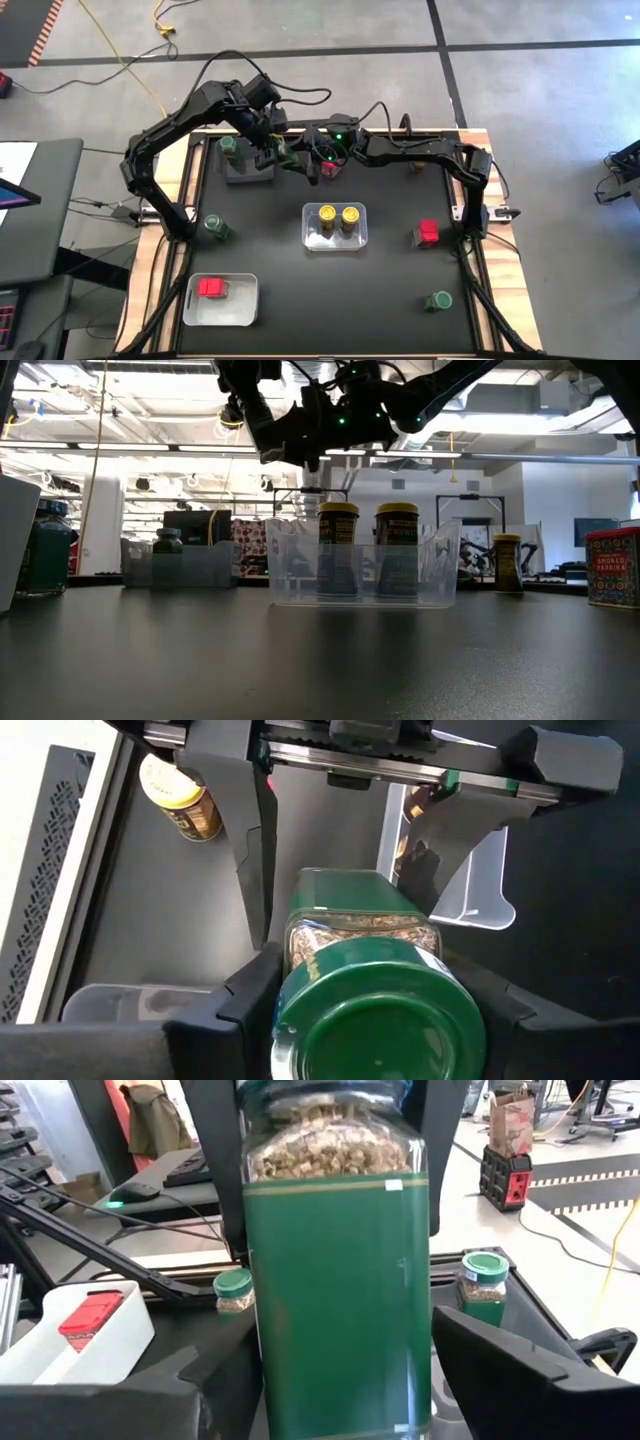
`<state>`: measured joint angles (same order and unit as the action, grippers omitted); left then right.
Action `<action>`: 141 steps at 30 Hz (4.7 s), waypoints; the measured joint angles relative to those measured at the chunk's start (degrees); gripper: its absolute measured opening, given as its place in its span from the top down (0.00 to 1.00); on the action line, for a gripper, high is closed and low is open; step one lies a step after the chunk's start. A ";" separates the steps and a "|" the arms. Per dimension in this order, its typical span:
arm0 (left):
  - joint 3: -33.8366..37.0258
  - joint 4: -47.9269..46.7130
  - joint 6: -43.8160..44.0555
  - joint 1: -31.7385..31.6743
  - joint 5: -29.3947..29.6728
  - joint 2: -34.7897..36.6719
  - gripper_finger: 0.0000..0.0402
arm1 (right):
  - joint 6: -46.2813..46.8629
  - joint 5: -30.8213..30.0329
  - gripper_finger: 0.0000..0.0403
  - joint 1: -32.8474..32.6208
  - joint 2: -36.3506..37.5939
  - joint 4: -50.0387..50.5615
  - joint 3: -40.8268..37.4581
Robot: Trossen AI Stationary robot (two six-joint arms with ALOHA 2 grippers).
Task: Sort spices by type
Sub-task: Put the green seasoning bottle into the black bin
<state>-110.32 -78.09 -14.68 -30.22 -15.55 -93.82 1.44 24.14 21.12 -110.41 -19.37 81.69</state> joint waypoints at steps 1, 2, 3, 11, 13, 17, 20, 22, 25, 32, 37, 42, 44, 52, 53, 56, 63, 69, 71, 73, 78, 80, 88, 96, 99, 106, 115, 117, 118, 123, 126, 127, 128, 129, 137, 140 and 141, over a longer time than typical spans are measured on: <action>0.00 0.01 0.00 0.00 -0.01 0.00 0.51 | 0.00 -0.01 0.24 0.00 0.00 0.00 0.00; 0.00 0.01 -0.02 0.00 -0.02 0.00 0.51 | 0.01 -0.02 0.24 0.00 0.00 0.08 0.00; 0.00 -0.02 0.00 0.00 -0.02 0.00 0.50 | 0.01 -0.02 0.24 0.02 0.00 0.31 0.00; 0.00 -0.08 1.12 0.11 2.38 0.00 0.52 | -2.71 9.64 0.16 1.31 0.57 5.14 0.00; 0.00 -0.01 2.74 0.09 2.54 0.00 0.51 | -4.72 10.21 0.14 1.68 0.66 5.05 0.01; 0.00 -0.02 4.00 0.12 2.78 0.00 0.50 | -1.81 10.21 0.13 2.65 0.66 5.99 0.02; 0.00 -0.02 4.61 0.22 2.86 0.00 0.51 | -2.51 10.21 0.13 3.49 0.66 6.11 0.02; 0.00 -0.02 4.70 0.24 2.86 0.00 0.52 | -2.82 10.21 0.13 4.10 0.66 7.15 0.02; 0.00 0.01 5.78 0.24 3.82 0.00 0.51 | -3.06 10.25 0.13 5.61 0.66 12.01 0.02; -0.02 -0.64 4.93 -0.22 6.42 0.04 0.52 | -3.57 10.21 0.14 11.36 1.52 31.49 0.01; -0.07 -3.67 -0.10 -2.03 12.42 0.07 0.52 | -9.25 10.25 0.14 14.08 5.28 40.65 0.00; -0.11 -11.71 -9.53 -4.39 17.98 -1.21 0.52 | -11.84 10.23 0.14 15.36 9.82 45.63 0.00; 0.03 -12.05 -10.49 -5.43 18.14 -2.40 0.52 | -11.86 10.25 0.14 15.45 11.39 46.04 0.00; 14.14 -2.47 -17.23 -13.26 14.39 -2.67 0.52 | -11.13 10.21 0.14 14.83 14.41 46.31 0.01; 16.23 -1.42 -17.96 -14.16 14.37 -2.61 0.52 | -10.51 10.23 0.14 14.82 14.53 46.33 0.00; 21.23 2.34 -20.00 -16.67 14.18 -2.60 0.52 | -9.97 10.19 0.14 14.84 14.60 46.35 0.00; 26.87 11.23 -27.70 -20.53 12.96 -2.54 0.52 | -7.56 9.97 0.14 14.84 14.58 45.38 0.00; 32.81 16.60 -32.67 -21.62 12.90 -2.54 0.52 | -6.52 9.93 0.14 14.61 14.58 43.79 0.00; 34.38 18.65 -34.02 -21.66 13.06 -2.54 0.52 | -5.96 9.58 0.14 14.54 14.58 43.31 0.00; 35.59 20.57 -34.17 -21.70 12.87 -2.56 0.51 | -5.93 8.67 0.14 14.15 14.58 42.91 0.00; 36.33 23.10 -35.66 -22.22 12.87 -2.63 0.50 | -5.87 8.61 0.14 13.68 14.58 42.68 0.00; 36.33 22.87 -35.85 -22.80 12.85 -2.84 0.51 | -5.79 8.61 0.14 13.47 14.58 42.69 0.00; 36.33 22.82 -33.81 -26.64 8.15 -2.95 0.51 | -5.78 8.55 0.14 12.48 14.56 42.37 0.00; 35.62 22.28 -34.78 -27.30 7.97 -4.38 0.51 | -4.43 8.52 0.14 12.20 14.53 39.47 0.00; 34.00 21.66 -34.08 -27.30 8.16 -6.85 0.51 | -4.28 8.50 0.14 12.22 14.53 39.53 0.00; 29.89 18.70 -34.67 -27.30 8.35 -9.82 0.50 | -3.35 8.42 0.14 11.85 14.53 39.86 0.00; 29.18 18.42 -37.75 -27.34 8.59 -9.92 0.50 | -3.35 6.99 0.14 11.87 14.53 39.88 0.00; 29.19 17.95 -37.75 -27.32 8.69 -9.92 0.50 | -3.35 6.99 0.14 11.87 14.53 39.84 0.00; 29.18 17.64 -37.77 -27.32 8.82 -9.92 0.50 | -3.35 6.99 0.14 11.87 14.53 39.84 0.00; 29.19 17.58 -38.07 -27.32 9.80 -9.90 0.50 | -3.38 6.99 0.14 11.89 14.53 39.84 0.00; 29.18 17.65 -35.95 -27.32 10.03 -9.88 0.50 | -3.40 6.99 0.14 11.89 14.53 39.84 0.00; 29.18 17.65 -35.08 -27.32 10.05 -9.88 0.50 | -3.40 6.99 0.14 11.89 14.53 39.84 0.00; 29.18 17.71 -34.23 -27.32 10.05 -9.88 0.50 | -3.40 6.99 0.14 11.89 14.53 39.84 0.00; 29.18 17.86 -33.71 -27.32 10.05 -9.86 0.50 | -3.42 6.99 0.14 11.89 14.53 39.84 0.00; 29.18 19.31 -33.28 -27.21 10.12 -9.84 0.50 | -3.59 6.96 0.14 11.89 14.53 39.85 0.00; 29.18 19.21 -35.18 -27.21 10.11 -9.84 0.50 | -3.57 6.21 0.14 11.89 14.53 39.84 0.00; 29.18 19.23 -35.50 -27.21 10.11 -9.84 0.50 | -3.57 5.81 0.14 11.89 14.53 39.84 0.00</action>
<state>-81.14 -58.86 -50.18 -57.43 -5.44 -103.66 -2.13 29.95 33.01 -95.88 20.47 81.69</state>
